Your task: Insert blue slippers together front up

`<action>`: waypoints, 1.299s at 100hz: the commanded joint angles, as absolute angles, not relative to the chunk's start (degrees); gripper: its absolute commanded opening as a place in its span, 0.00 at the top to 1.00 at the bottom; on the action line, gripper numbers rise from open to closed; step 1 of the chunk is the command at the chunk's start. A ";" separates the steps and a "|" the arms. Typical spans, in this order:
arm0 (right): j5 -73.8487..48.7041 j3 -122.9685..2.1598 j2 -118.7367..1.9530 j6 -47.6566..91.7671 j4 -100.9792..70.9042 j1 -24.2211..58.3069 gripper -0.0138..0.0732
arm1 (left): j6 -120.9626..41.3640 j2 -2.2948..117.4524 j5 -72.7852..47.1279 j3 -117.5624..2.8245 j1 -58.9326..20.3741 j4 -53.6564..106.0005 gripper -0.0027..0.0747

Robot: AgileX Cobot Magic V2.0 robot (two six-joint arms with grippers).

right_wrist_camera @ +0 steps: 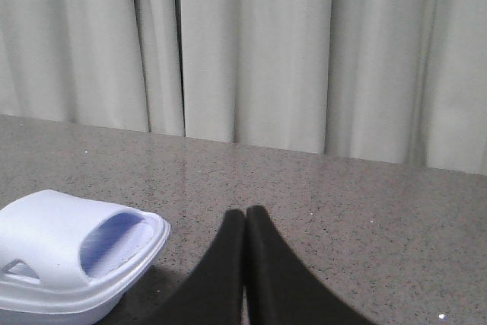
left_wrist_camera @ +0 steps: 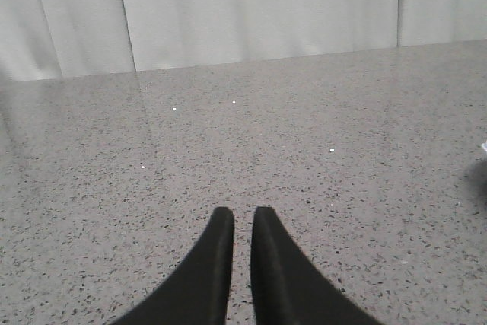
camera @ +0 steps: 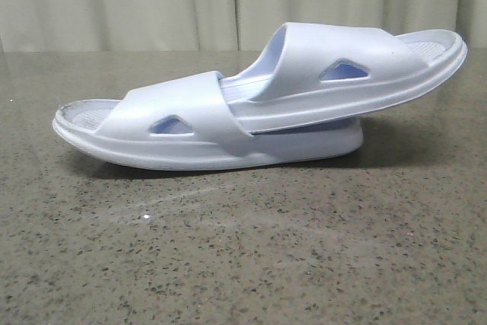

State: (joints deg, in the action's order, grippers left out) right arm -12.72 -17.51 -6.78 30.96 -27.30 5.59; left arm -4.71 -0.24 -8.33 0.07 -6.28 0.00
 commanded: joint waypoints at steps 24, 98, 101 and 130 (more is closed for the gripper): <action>-8.41 -18.88 -7.27 31.56 -27.22 5.34 0.96 | -4.08 -1.95 -3.62 0.67 -6.15 0.69 0.95; -9.31 -15.95 -7.27 14.68 -12.32 5.34 0.96 | -4.08 -1.95 -3.62 0.67 -6.15 0.69 0.94; -9.31 -15.39 -7.27 7.99 -8.09 5.34 0.96 | -4.08 -1.95 -3.62 0.67 -6.15 0.69 0.94; -5.80 -8.75 -4.35 -3.57 3.01 4.34 0.96 | -4.08 -1.95 -3.62 0.67 -6.15 0.69 0.94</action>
